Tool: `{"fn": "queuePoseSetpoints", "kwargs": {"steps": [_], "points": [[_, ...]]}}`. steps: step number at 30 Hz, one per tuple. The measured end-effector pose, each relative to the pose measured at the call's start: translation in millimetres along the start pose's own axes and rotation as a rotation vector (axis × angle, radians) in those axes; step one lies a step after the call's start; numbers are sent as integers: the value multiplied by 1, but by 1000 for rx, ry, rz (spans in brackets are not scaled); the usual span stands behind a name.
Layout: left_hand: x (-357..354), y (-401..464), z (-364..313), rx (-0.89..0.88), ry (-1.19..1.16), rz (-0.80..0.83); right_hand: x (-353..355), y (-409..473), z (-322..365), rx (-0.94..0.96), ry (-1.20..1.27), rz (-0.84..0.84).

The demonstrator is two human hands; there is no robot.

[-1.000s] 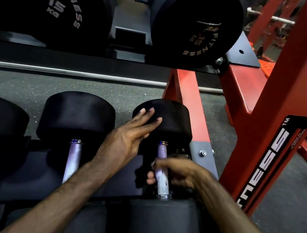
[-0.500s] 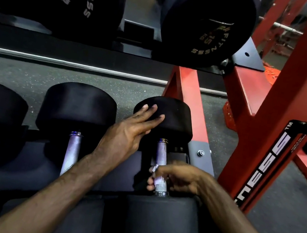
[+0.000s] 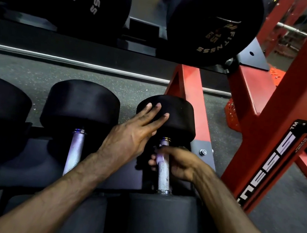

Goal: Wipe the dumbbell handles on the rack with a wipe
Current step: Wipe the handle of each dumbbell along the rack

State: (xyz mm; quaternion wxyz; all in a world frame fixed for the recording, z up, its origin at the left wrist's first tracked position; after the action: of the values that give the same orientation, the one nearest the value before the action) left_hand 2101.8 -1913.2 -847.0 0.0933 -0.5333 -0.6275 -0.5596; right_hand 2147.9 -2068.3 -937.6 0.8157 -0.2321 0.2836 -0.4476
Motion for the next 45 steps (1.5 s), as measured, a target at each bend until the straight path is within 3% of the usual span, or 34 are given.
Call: {"fn": "queuePoseSetpoints", "kwargs": {"steps": [7,13,18,25,30,36,42,45], "points": [[-6,0,7,7,-23,5,2,-23,-27,-121,-88,75],[-3,0,5,1,-36,-10,-1,-1,5,-2,-4,-52],[-4,1,7,8,-38,-15,0,-22,-25,-92,-106,53],[-6,0,8,31,-57,-3,-2,-3,7,50,-3,-109],[-5,0,9,35,-65,-5,4,-37,-21,-23,-277,-40],[-4,-1,6,50,-68,-20,-3,-26,11,183,-168,-195],[-5,-2,9,42,-59,-17,-3,-55,-10,148,-362,-123],[-5,-1,7,36,-56,-22,7,-50,8,224,-288,-250]]}}
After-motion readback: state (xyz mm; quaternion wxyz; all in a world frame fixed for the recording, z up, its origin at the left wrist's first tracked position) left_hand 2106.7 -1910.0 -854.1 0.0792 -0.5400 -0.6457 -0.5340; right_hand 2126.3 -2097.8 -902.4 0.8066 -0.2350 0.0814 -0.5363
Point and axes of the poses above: each hand's wrist, its own y-axis towards the middle knuckle, its own x-axis out of the back of the hand, z = x × y, the point moved 6 cm from there along y, towards the middle knuckle, and after that the axes turned 1 degree about x, right-handed, at the moved point
